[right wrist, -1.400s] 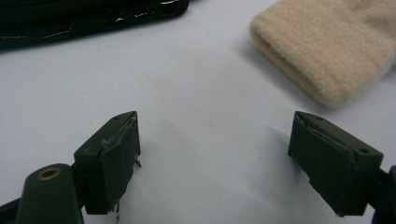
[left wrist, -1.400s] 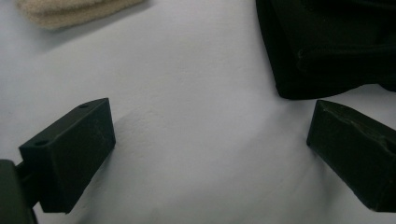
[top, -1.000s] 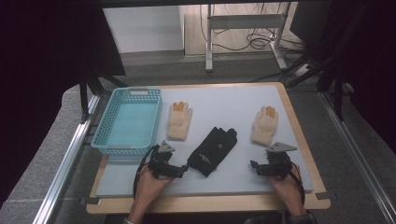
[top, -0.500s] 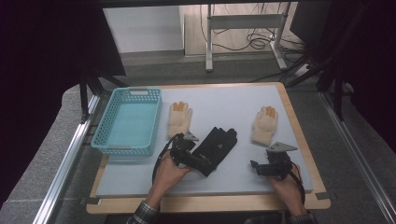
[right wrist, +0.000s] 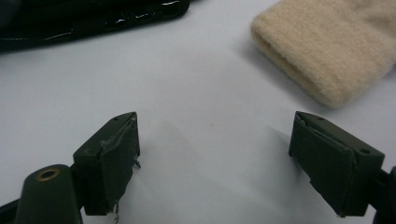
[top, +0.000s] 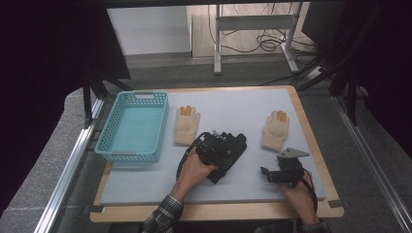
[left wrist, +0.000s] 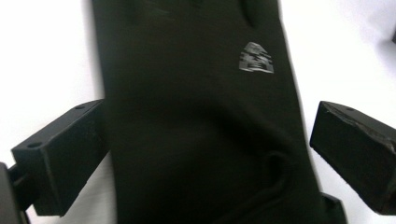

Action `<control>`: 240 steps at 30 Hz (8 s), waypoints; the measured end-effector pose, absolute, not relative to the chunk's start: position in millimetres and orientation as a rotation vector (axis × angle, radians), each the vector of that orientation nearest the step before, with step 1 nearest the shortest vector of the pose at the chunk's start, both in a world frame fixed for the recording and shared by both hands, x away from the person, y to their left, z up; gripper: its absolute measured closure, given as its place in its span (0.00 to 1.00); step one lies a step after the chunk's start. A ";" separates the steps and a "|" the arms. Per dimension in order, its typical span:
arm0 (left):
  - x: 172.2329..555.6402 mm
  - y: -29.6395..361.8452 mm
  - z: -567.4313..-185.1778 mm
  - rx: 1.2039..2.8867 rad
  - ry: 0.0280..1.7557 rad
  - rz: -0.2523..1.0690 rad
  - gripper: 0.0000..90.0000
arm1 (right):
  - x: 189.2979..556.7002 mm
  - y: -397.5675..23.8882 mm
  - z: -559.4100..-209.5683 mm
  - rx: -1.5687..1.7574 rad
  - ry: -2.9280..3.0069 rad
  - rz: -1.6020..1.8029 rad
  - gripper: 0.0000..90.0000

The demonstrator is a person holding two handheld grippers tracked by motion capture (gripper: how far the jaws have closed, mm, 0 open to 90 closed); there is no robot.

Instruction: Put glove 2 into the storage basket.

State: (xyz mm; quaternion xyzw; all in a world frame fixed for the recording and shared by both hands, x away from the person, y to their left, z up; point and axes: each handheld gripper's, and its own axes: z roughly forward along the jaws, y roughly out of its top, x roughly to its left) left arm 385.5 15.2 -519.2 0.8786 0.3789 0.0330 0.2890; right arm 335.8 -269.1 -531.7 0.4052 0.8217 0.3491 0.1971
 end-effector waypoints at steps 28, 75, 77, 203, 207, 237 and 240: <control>387.1 32.1 -510.7 2.377 1.080 0.196 0.70 | 335.8 -268.8 -531.8 1.130 2.301 0.974 0.17; 424.9 171.0 -400.5 2.166 1.368 0.430 0.69 | 335.7 -268.7 -531.8 1.128 2.302 0.975 0.17; 424.4 181.9 -399.4 2.148 1.394 0.443 0.68 | 335.7 -268.7 -531.8 1.128 2.302 0.975 0.17; 334.5 165.2 -449.2 2.014 1.016 0.386 0.02 | 336.1 -268.5 -531.7 1.132 2.306 0.973 0.17; 324.7 159.8 -458.3 2.000 0.996 0.386 0.02 | 336.2 -268.2 -531.5 1.131 2.308 0.966 0.17; 299.5 125.0 -545.3 2.149 1.007 0.398 0.00 | 335.8 -266.5 -531.8 1.153 2.294 0.959 0.17; 301.6 122.9 -548.4 2.176 1.020 0.388 0.01 | 335.4 -266.5 -531.7 1.150 2.291 0.962 0.17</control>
